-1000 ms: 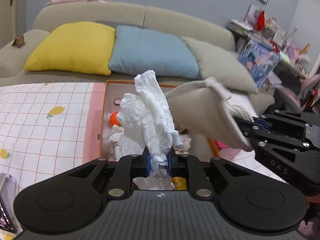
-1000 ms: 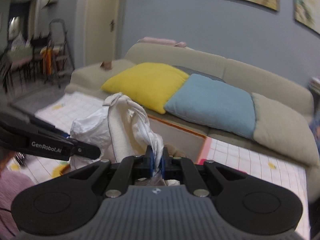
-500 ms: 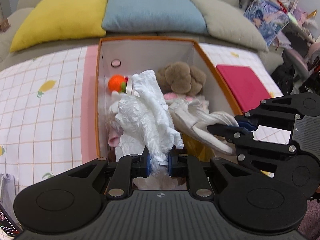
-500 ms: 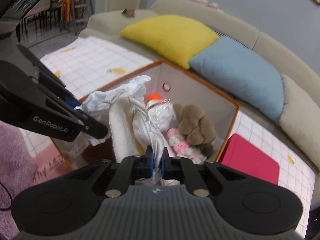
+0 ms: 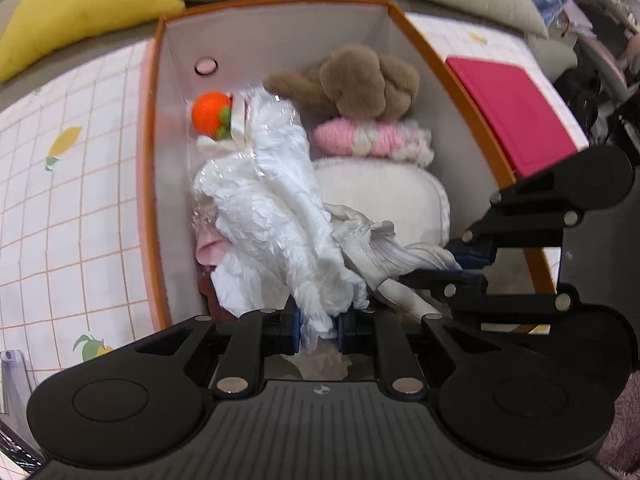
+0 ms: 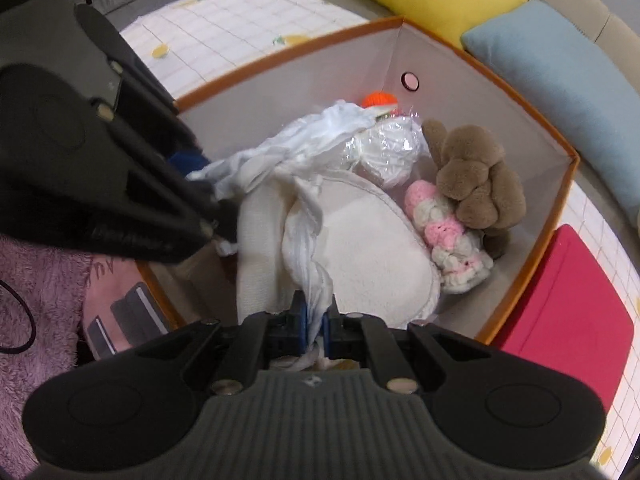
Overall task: Organize soft objects
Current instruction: 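Lower both items into the box and open both tools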
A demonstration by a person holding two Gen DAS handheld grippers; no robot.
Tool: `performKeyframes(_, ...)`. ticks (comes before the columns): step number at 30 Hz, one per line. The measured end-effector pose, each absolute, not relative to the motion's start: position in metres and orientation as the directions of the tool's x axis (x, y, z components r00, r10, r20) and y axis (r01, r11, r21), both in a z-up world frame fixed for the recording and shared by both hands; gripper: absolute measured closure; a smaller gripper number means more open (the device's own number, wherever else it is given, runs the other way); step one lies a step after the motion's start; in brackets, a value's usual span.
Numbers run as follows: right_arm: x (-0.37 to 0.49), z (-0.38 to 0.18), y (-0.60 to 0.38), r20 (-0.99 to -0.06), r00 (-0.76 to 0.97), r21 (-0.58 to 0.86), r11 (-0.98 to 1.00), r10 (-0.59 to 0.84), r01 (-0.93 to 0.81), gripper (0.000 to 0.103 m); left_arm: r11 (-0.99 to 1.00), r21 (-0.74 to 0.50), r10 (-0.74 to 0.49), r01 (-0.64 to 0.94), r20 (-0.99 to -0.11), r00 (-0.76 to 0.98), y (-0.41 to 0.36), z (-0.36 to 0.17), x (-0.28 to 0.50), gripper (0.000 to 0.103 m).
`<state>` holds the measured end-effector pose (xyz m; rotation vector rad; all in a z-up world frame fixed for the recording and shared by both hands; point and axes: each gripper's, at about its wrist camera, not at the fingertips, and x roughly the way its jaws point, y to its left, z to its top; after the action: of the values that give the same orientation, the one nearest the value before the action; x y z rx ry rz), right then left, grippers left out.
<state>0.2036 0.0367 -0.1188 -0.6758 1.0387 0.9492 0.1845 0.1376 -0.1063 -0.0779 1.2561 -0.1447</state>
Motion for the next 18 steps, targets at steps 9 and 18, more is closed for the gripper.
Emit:
performKeyframes(9,0.223,-0.136,0.046,-0.967,0.065,0.057,0.456,0.248,-0.888,0.093,0.981,-0.194,-0.195,0.026,-0.956,0.219,0.143,-0.123,0.193,0.071)
performKeyframes(18,0.229,-0.111,0.032,-0.961,0.065,0.073,0.472,0.27,-0.879,0.064,0.975,-0.216,-0.221,0.046,-0.945,0.24,0.149,-0.092,0.183,0.04)
